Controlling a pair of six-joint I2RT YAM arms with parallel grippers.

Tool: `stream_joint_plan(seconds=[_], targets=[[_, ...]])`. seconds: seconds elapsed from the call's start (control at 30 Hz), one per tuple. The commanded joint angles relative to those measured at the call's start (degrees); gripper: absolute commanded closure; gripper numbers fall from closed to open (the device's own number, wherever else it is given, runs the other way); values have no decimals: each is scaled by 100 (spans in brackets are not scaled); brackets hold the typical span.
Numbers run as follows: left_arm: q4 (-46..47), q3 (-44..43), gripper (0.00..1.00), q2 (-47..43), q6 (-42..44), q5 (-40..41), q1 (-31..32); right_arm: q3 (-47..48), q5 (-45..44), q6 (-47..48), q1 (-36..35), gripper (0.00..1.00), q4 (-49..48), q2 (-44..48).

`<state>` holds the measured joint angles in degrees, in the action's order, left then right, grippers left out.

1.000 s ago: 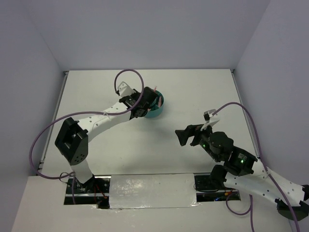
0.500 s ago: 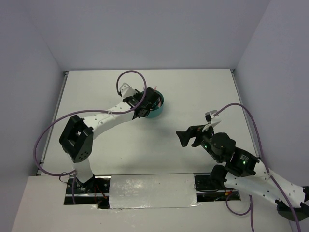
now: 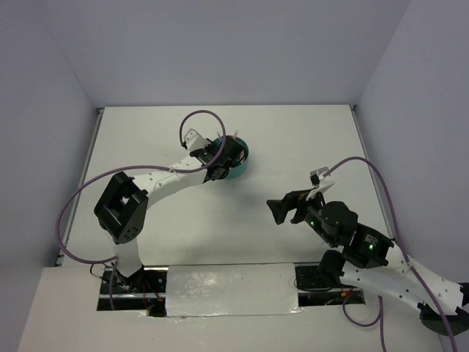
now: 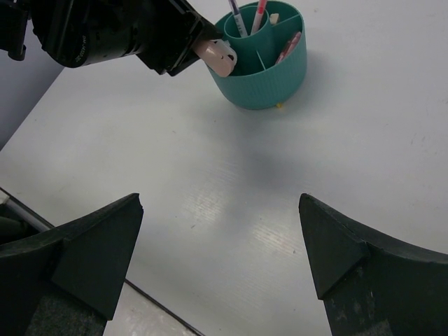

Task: Sort the stationery into containers
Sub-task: Place the stapler in the storage box.

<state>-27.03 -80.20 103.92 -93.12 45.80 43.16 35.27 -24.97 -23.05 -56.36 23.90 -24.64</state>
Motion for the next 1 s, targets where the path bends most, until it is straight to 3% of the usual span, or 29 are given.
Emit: stream_joint_plan(seconds=[0.0, 0.13, 0.53, 0.67, 0.83, 0.97], targets=[[215, 14, 65, 49, 40, 87, -27, 218, 62, 81, 11, 0, -17, 39], [329, 66, 51, 67, 101, -36, -62, 226, 107, 99, 20, 0, -17, 12], [435, 101, 32, 23, 101, -159, -97, 226, 124, 81, 11, 0, 45, 65], [584, 215, 16, -213, 294, -238, -79, 235, 142, 90, 20, 0, 1, 56], [761, 488, 2, -942, 926, -274, -79, 314, -59, 99, 11, 0, 123, 30], [445, 488, 1, -1593, 2050, -169, -106, 708, -482, 20, 11, 0, 606, 56]])
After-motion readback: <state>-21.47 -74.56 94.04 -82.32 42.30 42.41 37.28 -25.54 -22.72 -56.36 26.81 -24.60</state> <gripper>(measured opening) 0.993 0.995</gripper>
